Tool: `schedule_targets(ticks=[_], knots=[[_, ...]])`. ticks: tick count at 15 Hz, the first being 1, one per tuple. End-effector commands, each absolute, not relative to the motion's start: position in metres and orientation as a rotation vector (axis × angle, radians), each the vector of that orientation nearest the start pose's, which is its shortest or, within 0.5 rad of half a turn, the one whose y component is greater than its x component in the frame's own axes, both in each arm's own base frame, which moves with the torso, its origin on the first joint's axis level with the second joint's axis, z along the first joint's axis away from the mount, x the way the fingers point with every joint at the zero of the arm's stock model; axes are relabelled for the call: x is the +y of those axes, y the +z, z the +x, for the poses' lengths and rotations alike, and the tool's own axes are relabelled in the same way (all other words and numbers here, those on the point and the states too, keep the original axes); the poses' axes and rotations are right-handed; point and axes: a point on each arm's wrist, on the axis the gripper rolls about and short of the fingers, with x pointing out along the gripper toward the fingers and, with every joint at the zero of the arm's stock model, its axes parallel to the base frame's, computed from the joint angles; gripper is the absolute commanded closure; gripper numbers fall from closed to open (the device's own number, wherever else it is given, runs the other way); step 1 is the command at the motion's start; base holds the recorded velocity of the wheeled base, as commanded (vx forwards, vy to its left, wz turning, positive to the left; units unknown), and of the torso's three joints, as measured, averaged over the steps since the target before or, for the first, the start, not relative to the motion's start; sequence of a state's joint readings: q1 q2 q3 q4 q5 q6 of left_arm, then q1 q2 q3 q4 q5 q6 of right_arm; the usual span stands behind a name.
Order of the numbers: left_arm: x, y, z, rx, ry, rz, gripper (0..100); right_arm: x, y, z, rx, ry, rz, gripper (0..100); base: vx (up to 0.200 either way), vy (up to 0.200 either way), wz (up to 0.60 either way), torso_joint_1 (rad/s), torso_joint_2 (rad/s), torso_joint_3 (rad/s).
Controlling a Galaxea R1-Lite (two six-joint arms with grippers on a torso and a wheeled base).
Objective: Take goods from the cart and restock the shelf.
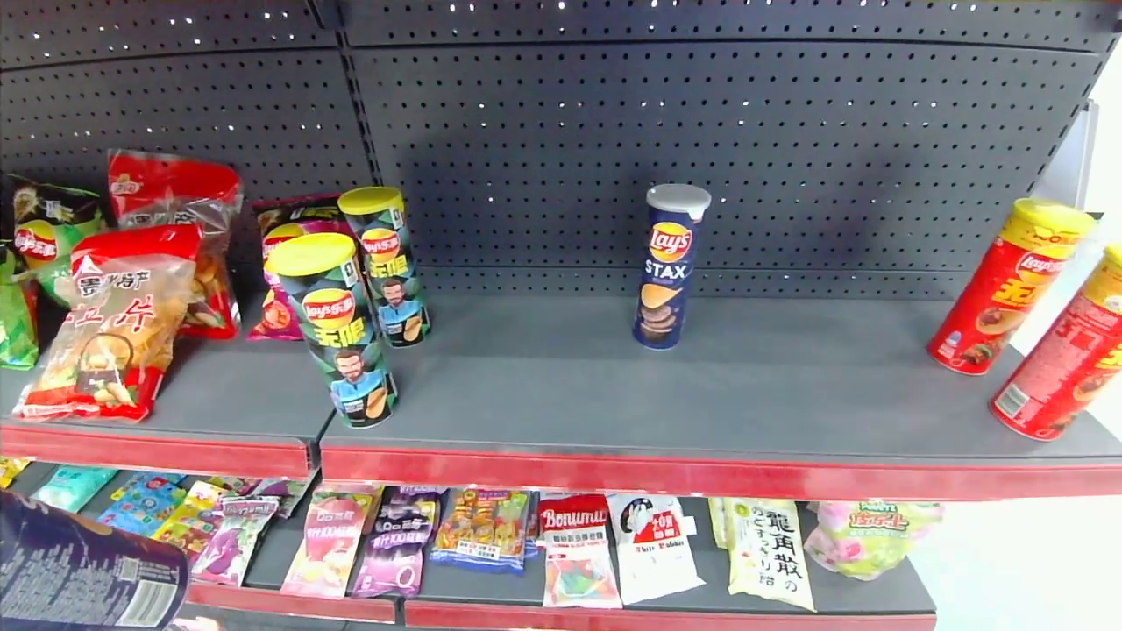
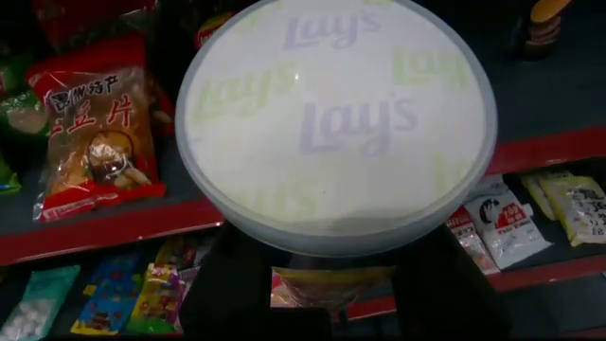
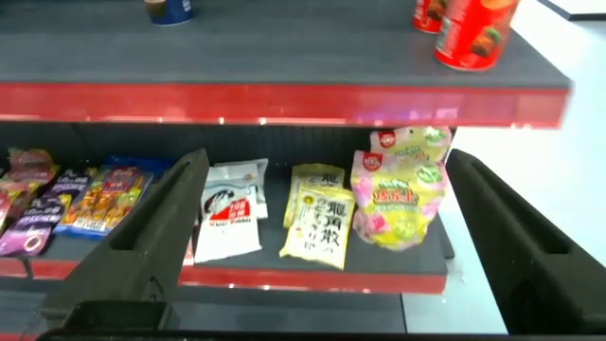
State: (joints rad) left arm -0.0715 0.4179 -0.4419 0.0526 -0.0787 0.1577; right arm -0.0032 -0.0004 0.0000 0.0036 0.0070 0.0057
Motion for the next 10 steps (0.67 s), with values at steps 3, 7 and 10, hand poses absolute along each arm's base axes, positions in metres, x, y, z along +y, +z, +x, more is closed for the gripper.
schedule_targets(ticks=[3,7,10], knots=[[-0.001,0.198,-0.007,-0.027,-0.161,0.159,100,0.0,0.075,-0.023,0.003,0.005,0.003,0,0.0,0.0,0.0,0.0,0.0,0.0],[0.0,0.19,-0.027,-0.036,-0.167,0.158,100,0.0,0.075,-0.023,0.002,0.012,0.011,0,0.0,0.0,0.0,0.0,0.0,0.0],[-0.001,0.187,-0.03,-0.029,-0.247,0.098,100,0.003,0.176,-0.013,-0.023,0.202,0.153,0,0.0,0.0,0.0,0.0,0.0,0.0]])
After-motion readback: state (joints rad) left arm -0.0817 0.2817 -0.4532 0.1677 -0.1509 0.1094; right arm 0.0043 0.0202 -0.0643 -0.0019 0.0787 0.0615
